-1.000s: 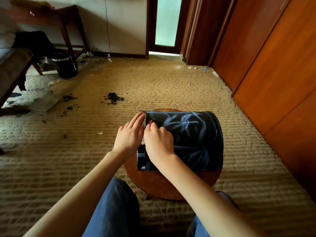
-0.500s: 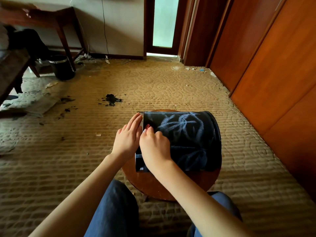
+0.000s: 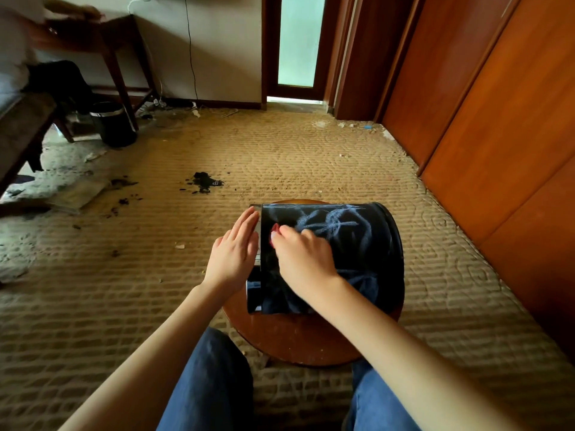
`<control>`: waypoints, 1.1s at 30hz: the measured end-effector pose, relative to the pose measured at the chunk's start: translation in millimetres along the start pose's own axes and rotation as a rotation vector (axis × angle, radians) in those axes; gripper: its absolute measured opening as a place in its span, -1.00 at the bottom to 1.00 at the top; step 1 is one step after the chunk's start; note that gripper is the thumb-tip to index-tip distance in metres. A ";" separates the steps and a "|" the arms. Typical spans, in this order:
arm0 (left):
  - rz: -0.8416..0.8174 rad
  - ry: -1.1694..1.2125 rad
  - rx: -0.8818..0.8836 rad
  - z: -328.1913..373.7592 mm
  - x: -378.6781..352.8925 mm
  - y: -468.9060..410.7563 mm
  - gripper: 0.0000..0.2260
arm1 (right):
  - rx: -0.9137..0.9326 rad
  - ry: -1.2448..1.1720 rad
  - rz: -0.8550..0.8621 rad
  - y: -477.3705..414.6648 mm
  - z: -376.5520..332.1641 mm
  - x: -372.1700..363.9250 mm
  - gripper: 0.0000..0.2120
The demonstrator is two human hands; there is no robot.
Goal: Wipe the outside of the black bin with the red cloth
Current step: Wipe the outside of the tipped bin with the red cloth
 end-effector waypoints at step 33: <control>0.079 0.113 -0.041 -1.0 1.8 4.2 -0.53 | 0.032 0.015 0.033 1.0 8.9 1.6 -0.79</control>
Point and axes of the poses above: each hand's wrist, its own y-axis away from the middle knuckle, its own x-axis out of the back of the hand, z = x × y, the point moved 5 cm from there along -y, towards the middle knuckle, and after that the axes turned 12 degrees about y, right-handed, at the moved point
